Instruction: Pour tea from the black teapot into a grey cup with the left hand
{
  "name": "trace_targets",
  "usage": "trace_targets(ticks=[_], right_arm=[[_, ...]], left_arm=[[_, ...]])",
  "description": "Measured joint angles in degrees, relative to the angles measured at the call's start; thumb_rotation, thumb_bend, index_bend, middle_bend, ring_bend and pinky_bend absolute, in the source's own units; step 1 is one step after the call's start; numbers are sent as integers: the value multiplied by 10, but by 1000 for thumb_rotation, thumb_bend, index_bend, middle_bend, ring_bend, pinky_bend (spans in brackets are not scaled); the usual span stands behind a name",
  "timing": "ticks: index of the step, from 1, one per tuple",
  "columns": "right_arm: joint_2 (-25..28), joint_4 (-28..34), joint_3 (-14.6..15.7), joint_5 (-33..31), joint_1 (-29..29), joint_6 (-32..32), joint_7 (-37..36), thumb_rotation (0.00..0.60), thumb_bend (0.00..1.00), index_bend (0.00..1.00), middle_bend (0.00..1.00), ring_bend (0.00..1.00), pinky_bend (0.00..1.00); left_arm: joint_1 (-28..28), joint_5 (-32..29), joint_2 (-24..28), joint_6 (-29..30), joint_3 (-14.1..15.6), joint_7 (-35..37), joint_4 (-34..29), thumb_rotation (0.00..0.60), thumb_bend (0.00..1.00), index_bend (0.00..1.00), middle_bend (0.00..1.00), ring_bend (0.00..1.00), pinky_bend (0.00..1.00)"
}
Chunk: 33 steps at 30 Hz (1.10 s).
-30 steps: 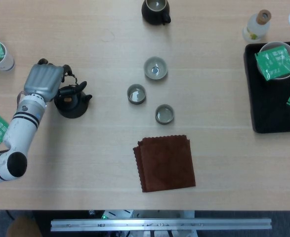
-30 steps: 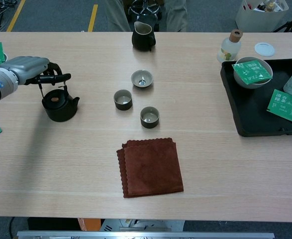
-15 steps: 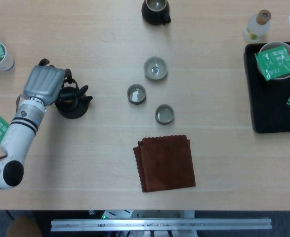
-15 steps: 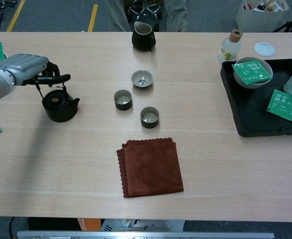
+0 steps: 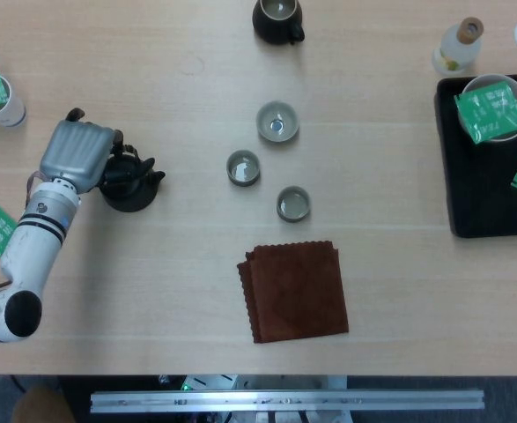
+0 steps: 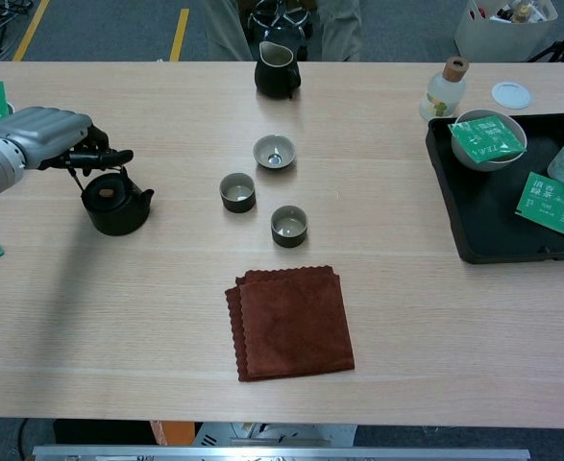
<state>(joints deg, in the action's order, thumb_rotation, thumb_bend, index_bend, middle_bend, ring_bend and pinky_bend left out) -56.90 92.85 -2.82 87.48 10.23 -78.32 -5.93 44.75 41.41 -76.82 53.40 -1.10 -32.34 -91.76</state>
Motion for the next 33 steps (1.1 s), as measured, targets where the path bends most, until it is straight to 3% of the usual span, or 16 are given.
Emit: trace_targets(ticks=[33], right_arm=[[-5,-6,-3,-11,3,9,0,600,73,223,309,180,234]], left_arm=[[30,-51,14,-13,19,-50,-18,0,175,582,743,555,135]])
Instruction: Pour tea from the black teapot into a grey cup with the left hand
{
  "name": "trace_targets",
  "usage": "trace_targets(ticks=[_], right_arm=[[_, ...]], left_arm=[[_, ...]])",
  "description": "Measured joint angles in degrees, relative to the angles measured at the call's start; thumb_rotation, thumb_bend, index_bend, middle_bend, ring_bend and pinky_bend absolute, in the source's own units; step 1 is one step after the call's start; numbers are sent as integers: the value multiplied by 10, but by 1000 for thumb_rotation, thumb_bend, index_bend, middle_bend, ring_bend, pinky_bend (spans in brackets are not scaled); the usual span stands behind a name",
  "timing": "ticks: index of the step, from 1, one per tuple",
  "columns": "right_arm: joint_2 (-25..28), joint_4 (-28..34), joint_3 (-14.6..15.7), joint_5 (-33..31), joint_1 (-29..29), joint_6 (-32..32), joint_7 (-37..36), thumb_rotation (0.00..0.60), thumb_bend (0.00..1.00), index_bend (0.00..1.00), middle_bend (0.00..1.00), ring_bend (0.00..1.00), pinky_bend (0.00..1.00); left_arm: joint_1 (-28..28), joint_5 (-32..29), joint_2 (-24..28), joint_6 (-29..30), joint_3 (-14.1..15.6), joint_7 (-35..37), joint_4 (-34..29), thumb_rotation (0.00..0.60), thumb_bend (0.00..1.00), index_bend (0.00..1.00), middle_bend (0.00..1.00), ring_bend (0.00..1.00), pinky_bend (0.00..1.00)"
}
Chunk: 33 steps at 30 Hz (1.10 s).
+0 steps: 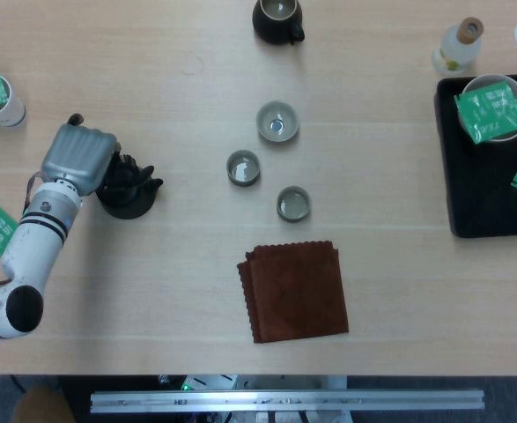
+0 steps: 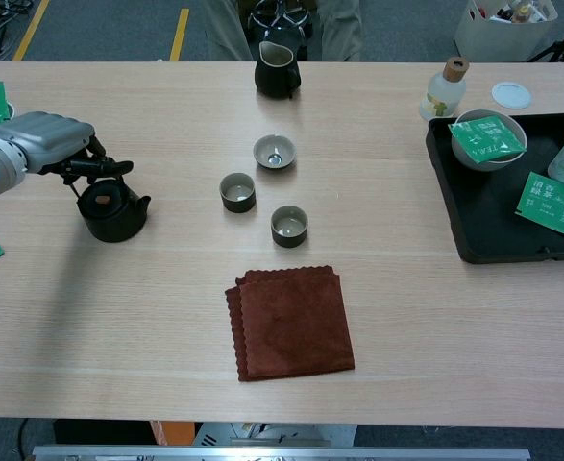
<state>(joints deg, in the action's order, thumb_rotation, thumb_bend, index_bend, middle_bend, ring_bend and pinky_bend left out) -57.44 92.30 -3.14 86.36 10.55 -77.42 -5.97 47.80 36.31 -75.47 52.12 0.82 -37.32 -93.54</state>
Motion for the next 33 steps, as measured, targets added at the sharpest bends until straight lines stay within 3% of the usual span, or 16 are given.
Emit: trace_targets(ticks=[14,33], right_arm=[[0,-8,1,-4,-2,1,-8,600,73,223,309,180,234],[-7,-23,-2,-8,-2,3,-19,600,72,223,309,180,235]], left_arm=[[15,-28,-17,8,-2,-18,-7,0,175,574,739,553,134],[33,-56,-14,19,3,-40,-20,0,174,642,888,683,135]])
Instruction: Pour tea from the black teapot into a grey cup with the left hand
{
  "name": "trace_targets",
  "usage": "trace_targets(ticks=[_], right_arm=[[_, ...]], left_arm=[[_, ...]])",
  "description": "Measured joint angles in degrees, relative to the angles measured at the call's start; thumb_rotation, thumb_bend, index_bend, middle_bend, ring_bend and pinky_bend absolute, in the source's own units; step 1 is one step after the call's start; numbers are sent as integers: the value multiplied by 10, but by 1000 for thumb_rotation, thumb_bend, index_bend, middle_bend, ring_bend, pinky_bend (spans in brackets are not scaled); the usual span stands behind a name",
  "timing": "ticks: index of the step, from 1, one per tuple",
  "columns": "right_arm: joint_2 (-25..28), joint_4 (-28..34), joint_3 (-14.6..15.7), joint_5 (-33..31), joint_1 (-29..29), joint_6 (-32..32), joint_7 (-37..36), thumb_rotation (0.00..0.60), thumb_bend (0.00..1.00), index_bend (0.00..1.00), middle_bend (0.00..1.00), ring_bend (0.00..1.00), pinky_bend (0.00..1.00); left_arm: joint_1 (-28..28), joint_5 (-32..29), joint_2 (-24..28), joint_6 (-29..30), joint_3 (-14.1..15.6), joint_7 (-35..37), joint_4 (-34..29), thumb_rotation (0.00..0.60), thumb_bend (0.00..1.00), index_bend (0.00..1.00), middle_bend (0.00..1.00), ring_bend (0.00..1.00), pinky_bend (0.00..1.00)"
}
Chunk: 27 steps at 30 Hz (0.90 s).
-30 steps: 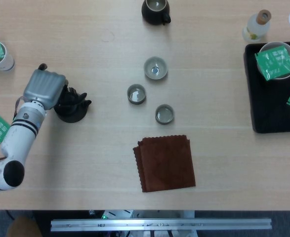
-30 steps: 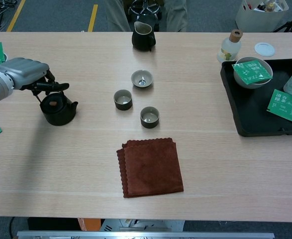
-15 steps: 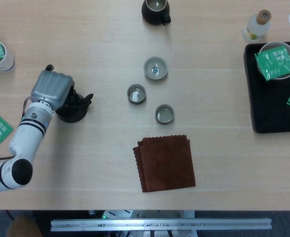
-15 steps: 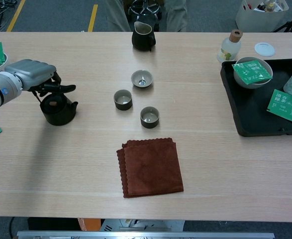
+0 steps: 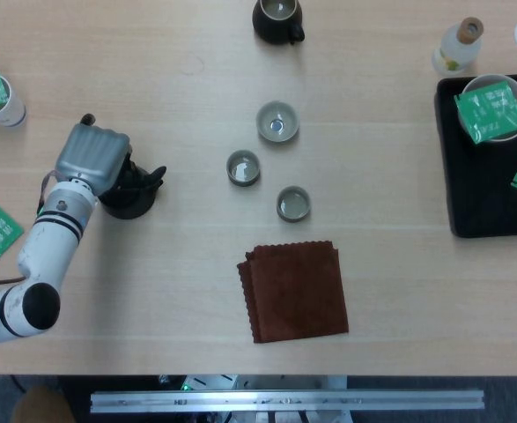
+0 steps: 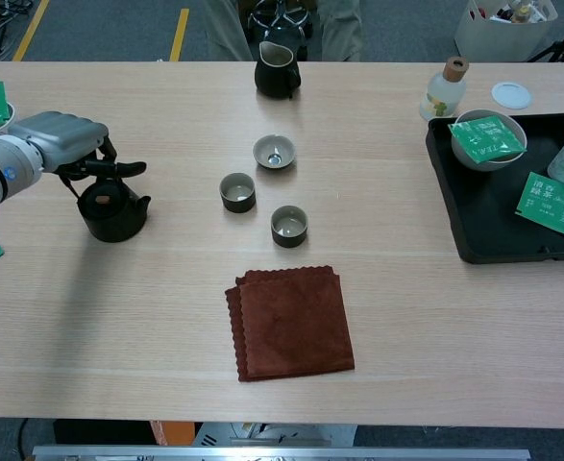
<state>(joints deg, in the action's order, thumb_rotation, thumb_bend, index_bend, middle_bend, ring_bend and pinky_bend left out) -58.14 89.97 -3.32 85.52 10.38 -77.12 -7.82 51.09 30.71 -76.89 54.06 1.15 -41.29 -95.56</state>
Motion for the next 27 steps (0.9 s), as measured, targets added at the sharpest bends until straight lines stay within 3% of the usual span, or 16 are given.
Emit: trace_targets(ticks=[7,19,27], right_arm=[[-1,-1,-1,-2,-1,-1,1,600,73,223,309,180,234],[-2,2,-2,-2,-1,-2,5,600,73,223,309,180,234],[-4,4,-2,-3,1,1,7,600,73,223,309,180,234]], left_arm=[[2,-2,2,-3,3,2,3,0,175,712,957,742,134],[2,10,11,3,9,0,-2,0,174,830,965,744,135],[3,26,25,13,11,-3,-13,0,174,874,1000,810,135]])
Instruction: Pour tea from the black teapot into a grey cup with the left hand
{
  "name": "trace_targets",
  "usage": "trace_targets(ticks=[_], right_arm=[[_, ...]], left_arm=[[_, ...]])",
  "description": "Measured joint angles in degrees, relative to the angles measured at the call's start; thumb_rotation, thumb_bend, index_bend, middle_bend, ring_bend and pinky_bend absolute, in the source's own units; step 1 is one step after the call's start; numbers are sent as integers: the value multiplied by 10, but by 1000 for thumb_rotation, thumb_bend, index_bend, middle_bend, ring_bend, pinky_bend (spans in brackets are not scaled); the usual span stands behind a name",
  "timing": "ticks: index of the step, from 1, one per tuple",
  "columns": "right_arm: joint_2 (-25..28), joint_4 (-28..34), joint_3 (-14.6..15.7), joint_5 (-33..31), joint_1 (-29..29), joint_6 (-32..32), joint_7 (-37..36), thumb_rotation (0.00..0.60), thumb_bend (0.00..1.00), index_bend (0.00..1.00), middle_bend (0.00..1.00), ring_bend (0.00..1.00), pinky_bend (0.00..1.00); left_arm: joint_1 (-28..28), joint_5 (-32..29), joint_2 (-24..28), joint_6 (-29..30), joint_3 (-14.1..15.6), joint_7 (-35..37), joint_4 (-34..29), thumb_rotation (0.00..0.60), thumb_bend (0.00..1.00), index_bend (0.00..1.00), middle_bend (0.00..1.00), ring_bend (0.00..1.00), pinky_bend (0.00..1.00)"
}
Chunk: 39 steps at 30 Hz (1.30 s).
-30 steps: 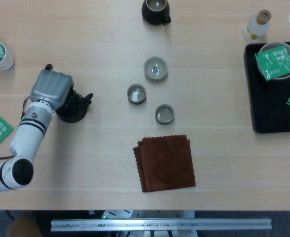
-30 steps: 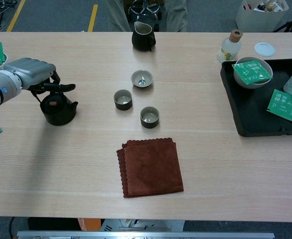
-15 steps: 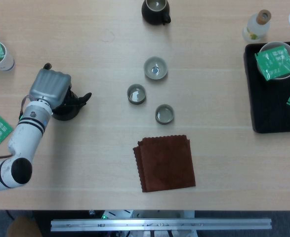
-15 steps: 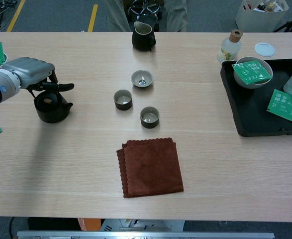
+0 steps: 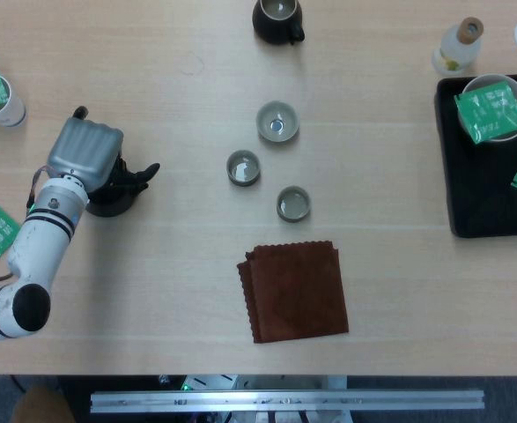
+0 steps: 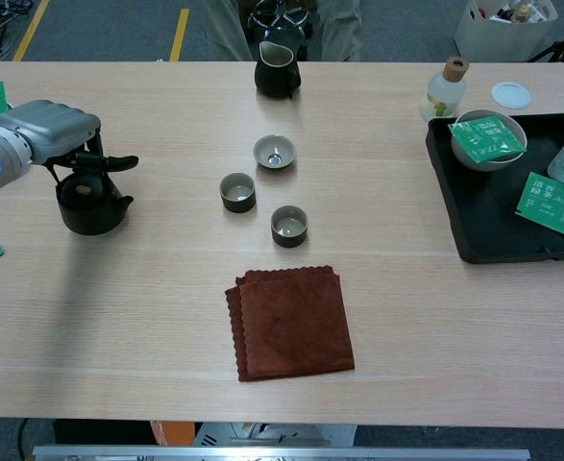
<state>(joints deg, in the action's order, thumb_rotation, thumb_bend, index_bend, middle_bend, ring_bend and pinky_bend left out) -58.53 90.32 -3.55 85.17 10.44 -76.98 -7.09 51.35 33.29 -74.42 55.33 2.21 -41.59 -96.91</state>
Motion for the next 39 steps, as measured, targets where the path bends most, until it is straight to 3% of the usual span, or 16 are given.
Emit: trace_targets(ticks=[13,20,23,25,29,32,39], right_arm=[[-2,2,1,2,2,2,1,600,72,223,309,180,235],[0,5,2,4,0,-2,2,600,72,223,309,180,235],[1,7,2,5,-2,-4,2,600,72,223,309,180,235],[2,9,3,5,-2,-4,3,600,73,223,309,180,235],[3,11,3,6,-3,-5,5,600,73,223,309,180,235],[4,14,3,7,-3,-6,7,600,72,223,309,180,234],[6,19,3,8,-4,-8,11,600,73,223,309,180,234]], left_arm=[[-12,53,21,35,2,-2,-23,6,175,909,1000,845,135],[-22,56,17,60,-3,-8,-17,249,174,935,1000,876,134],[-26,54,14,69,-6,-13,-11,313,175,941,1000,886,134],[-30,54,11,76,-9,-12,-9,255,175,947,1000,892,134],[-39,56,9,84,-19,0,-6,38,175,957,1000,900,135],[-45,61,7,92,-27,12,-2,0,175,971,1000,908,134],[-57,54,0,102,-43,19,8,24,199,997,1000,933,154]])
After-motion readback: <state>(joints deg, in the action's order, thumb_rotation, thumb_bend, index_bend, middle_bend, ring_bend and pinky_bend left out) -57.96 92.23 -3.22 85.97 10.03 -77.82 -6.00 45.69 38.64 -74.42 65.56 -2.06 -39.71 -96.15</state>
